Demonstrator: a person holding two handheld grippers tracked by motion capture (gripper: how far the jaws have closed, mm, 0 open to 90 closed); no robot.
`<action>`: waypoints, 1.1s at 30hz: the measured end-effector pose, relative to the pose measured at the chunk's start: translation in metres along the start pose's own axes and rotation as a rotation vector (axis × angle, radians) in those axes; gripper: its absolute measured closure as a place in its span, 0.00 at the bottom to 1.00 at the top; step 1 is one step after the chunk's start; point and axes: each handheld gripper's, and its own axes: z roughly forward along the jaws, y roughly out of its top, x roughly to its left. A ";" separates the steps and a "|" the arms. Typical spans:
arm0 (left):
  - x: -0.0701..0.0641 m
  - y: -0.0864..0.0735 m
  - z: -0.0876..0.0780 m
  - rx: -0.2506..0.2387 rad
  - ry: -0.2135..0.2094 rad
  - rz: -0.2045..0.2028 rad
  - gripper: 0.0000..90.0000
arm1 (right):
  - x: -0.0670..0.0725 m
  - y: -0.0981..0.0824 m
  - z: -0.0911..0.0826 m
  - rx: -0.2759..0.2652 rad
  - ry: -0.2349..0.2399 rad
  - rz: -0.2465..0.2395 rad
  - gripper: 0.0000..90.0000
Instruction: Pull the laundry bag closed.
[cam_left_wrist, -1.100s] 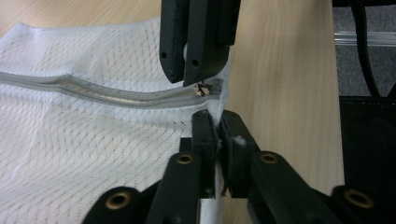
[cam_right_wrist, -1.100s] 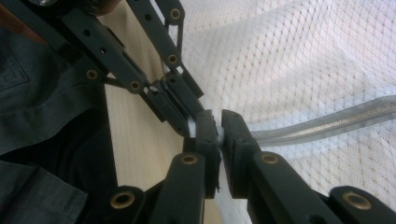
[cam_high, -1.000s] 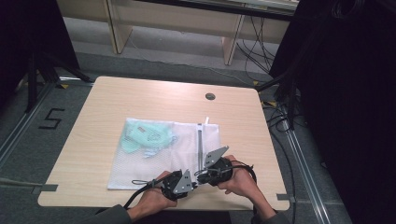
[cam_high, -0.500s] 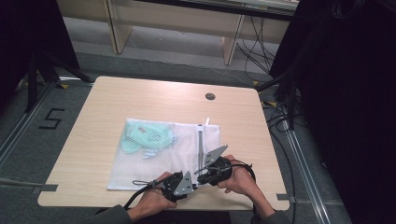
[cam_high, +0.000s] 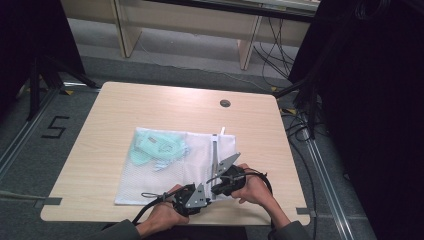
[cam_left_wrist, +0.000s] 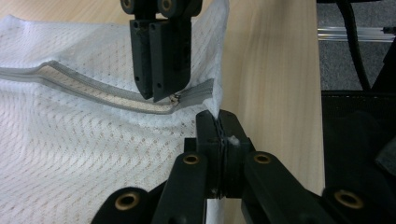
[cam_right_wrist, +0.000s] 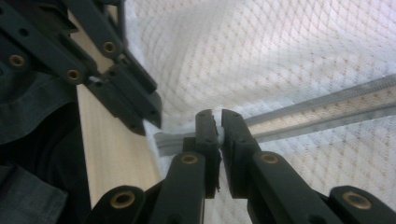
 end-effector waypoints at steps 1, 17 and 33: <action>0.001 0.000 0.000 0.006 0.003 0.006 0.98 | -0.001 0.000 0.000 0.001 -0.009 -0.002 0.96; 0.000 0.000 0.000 -0.011 -0.013 -0.031 0.98 | -0.005 0.002 0.002 0.012 -0.013 0.015 0.96; 0.000 0.001 -0.001 -0.007 -0.025 -0.028 0.98 | -0.014 0.005 0.004 0.013 -0.042 0.002 0.96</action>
